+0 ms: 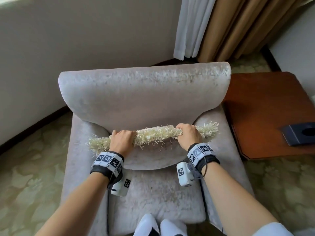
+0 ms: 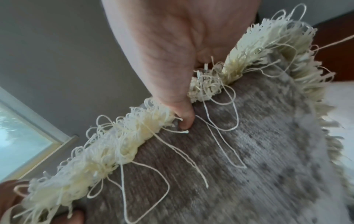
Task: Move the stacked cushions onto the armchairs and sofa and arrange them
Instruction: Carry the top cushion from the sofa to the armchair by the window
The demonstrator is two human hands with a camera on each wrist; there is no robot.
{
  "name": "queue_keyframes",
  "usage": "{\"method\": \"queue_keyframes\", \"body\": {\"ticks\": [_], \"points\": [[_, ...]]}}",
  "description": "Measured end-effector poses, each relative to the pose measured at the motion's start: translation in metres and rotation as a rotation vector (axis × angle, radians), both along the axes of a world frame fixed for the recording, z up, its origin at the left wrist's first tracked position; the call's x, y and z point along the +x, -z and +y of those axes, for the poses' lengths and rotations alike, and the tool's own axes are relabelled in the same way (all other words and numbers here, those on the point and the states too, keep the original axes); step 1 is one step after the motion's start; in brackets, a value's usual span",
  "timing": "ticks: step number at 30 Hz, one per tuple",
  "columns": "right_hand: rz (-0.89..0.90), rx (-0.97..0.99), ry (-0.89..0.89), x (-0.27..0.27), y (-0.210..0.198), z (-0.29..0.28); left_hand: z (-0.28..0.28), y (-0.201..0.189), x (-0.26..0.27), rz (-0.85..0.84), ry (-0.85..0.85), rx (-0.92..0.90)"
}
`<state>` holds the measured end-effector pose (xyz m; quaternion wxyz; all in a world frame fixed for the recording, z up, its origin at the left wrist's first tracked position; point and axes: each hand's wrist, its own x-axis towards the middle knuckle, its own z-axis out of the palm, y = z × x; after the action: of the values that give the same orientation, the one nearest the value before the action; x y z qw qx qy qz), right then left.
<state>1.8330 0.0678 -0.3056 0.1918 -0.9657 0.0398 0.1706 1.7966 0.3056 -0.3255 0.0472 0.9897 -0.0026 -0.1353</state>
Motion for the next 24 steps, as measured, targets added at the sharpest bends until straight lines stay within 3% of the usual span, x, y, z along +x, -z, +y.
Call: {"method": "queue_keyframes", "body": {"ticks": [4,12,15,19,24], "points": [[-0.009,-0.013,0.005,0.012,0.019,0.000,0.004,0.019,0.018,-0.036,0.007,-0.043],[-0.176,0.020,0.013,0.061,0.024,0.003,0.011,0.011,0.064,-0.138,-0.002,-0.039],[-0.169,0.090,0.024,0.064,0.039,-0.001,0.008,0.026,0.063,-0.146,-0.013,-0.013],[-0.117,0.220,-0.024,0.052,0.058,-0.014,0.001,0.042,0.049,-0.139,-0.023,-0.130],[-0.025,0.253,-0.095,0.026,0.081,-0.019,-0.017,0.060,0.014,0.003,0.027,-0.165]]}}
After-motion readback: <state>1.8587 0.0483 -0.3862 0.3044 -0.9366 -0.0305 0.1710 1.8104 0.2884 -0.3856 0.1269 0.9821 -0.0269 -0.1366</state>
